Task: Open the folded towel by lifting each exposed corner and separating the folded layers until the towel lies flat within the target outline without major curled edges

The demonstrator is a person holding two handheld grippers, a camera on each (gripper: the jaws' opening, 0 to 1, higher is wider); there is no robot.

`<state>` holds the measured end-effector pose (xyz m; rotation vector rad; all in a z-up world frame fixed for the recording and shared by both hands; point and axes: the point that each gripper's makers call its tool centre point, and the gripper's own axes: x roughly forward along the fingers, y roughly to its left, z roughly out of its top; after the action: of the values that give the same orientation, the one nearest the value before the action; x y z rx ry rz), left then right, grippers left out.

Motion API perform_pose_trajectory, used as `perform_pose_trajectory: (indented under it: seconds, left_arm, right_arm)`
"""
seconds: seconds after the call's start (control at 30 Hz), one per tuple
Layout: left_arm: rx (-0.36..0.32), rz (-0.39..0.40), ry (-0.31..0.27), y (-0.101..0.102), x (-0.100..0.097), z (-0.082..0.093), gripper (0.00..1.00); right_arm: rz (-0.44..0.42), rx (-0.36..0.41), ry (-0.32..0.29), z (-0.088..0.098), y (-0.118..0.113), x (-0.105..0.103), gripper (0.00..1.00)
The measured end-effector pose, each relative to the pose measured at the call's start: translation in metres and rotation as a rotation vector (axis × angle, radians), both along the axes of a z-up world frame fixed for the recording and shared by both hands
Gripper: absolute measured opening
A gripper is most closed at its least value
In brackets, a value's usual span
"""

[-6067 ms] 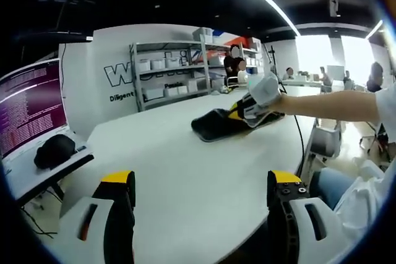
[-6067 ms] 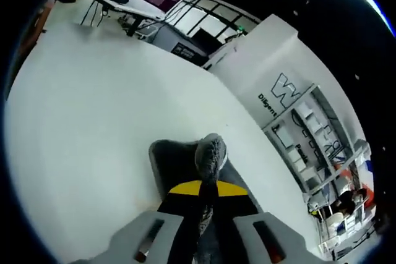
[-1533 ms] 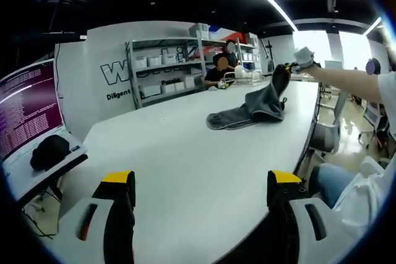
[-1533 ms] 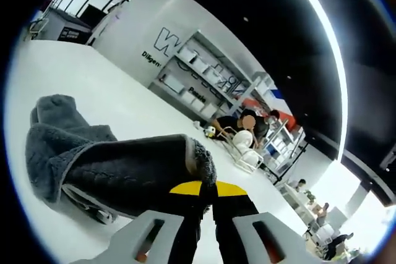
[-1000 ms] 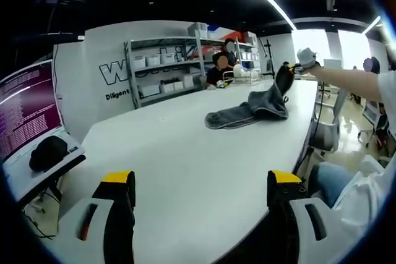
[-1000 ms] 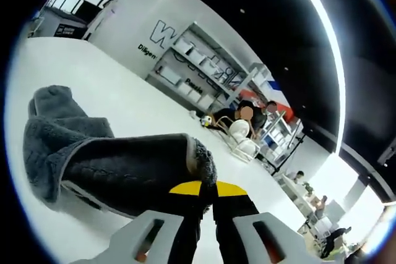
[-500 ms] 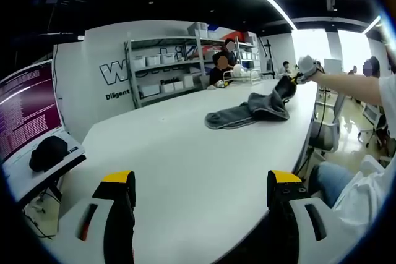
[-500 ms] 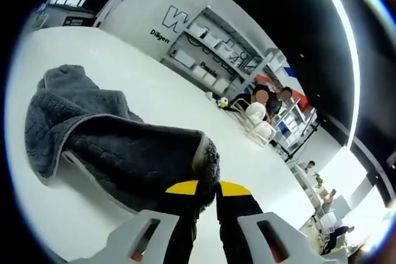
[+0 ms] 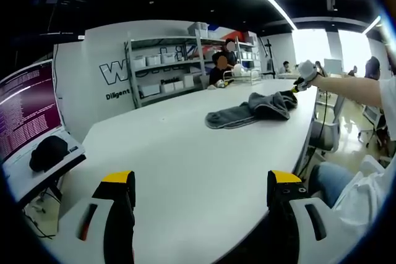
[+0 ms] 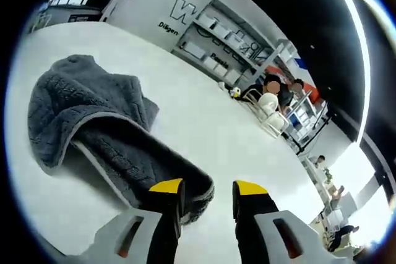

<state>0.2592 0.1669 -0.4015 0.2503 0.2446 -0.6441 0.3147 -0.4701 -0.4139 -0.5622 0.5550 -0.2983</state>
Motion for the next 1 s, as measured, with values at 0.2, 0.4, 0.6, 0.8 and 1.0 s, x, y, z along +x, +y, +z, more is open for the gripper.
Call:
perform_pose_trajectory:
  seconds: [0.2, 0.4, 0.6, 0.8, 1.0]
  left_arm:
    - [0.002, -0.002, 0.0, 0.0, 0.0, 0.0, 0.87]
    - [0.002, -0.002, 0.001, 0.0, 0.0, 0.0, 0.87]
    - [-0.001, 0.0, 0.001, 0.001, 0.0, 0.0, 0.87]
    - [-0.002, 0.0, 0.0, 0.001, 0.0, 0.001, 0.87]
    - [0.001, 0.002, 0.002, 0.001, 0.001, 0.0, 0.87]
  right_arm:
    - [0.059, 0.031, -0.005, -0.004, 0.02, 0.007, 0.37]
    - [0.095, 0.103, -0.042, -0.002, 0.038, 0.015, 0.47]
    - [0.139, 0.224, -0.087, -0.001, 0.063, 0.019, 0.52]
    - [0.185, 0.3, -0.121, 0.001, 0.088, 0.018, 0.65]
    - [0.227, 0.388, -0.158, 0.0, 0.116, 0.012, 0.75]
